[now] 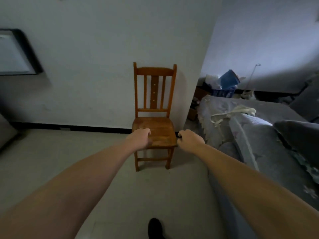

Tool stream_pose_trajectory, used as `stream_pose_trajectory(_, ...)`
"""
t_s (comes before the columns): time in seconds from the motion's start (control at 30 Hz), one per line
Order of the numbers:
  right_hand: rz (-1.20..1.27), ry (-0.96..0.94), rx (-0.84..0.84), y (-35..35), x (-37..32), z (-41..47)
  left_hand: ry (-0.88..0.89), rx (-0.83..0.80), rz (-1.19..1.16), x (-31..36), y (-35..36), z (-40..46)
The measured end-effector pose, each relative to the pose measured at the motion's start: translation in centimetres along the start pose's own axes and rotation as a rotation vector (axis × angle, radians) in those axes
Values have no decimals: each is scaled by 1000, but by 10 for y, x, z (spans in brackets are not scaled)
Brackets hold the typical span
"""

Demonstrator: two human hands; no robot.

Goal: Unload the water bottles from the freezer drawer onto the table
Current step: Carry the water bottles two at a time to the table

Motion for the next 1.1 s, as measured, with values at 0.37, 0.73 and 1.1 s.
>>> stream_pose_trajectory(0.37,-44,-269,-43,-37,-118,192,-270,150,-21,-117,-79,103)
stream_pose_trajectory(0.73,-192,-582,-130,3,-330,291,-584,231,-89,-296,-135,96)
stream_pose_trajectory(1.1,-195,-661,-104,6,-553,381,-626,313,-66,-488,-261,110)
Point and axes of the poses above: each hand's wrist, its own z-axis towards the middle knuckle, its own y-axis out of the palm, x = y × z, the point moved 1 cm from there along z, towards the middle knuckle, and after that the axes turned 9 degrees about y, right-handed, at the moved point
